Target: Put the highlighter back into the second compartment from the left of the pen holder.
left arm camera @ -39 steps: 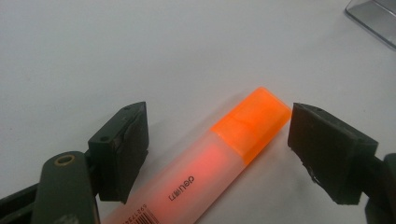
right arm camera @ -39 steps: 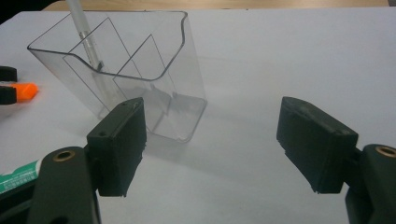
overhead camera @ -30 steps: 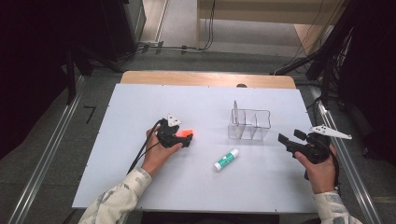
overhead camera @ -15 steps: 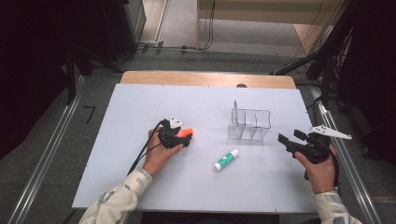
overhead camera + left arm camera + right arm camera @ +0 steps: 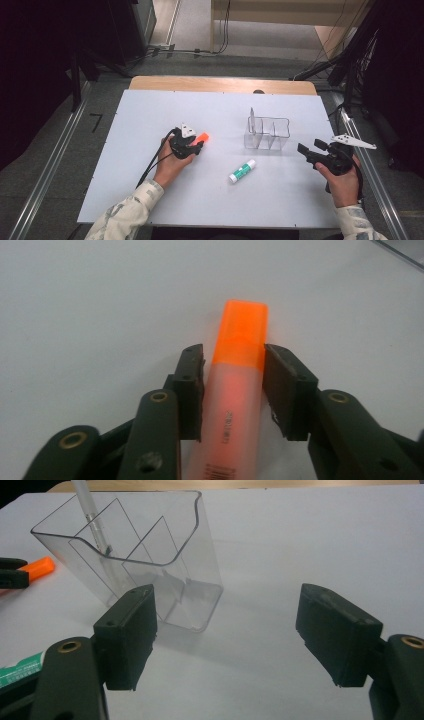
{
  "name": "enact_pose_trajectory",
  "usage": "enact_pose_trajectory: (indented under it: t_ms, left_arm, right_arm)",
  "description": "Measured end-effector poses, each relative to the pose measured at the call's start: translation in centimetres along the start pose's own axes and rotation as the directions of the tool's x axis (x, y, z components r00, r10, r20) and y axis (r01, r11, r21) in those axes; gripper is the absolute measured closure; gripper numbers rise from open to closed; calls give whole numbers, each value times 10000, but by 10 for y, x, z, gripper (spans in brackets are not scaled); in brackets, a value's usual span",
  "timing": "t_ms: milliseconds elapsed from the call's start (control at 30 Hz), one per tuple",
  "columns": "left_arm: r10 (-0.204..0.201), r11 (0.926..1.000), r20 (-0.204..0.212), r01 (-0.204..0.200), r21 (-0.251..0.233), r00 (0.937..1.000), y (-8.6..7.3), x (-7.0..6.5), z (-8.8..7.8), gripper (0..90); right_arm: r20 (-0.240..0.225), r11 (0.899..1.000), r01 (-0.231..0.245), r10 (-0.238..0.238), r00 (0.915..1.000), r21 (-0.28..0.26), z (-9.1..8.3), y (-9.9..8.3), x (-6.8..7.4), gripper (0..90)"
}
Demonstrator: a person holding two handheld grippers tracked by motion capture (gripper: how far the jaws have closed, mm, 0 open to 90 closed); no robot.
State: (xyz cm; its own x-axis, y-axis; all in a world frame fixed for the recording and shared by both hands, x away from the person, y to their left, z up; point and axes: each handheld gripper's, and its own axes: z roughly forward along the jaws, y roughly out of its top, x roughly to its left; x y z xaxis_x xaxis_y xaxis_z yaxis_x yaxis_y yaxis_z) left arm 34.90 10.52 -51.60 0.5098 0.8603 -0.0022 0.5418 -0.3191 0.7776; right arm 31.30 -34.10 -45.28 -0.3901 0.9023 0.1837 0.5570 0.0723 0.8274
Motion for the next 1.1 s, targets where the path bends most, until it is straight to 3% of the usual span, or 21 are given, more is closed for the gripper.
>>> enact_pose_trajectory:
  t_ms: [1100]
  left_arm:
    - [-426,9991,82,426,-82,9991,2,3,-5,679]
  right_arm:
    - [-4,10000,-15,15,10000,1,0,-1,-1,232]
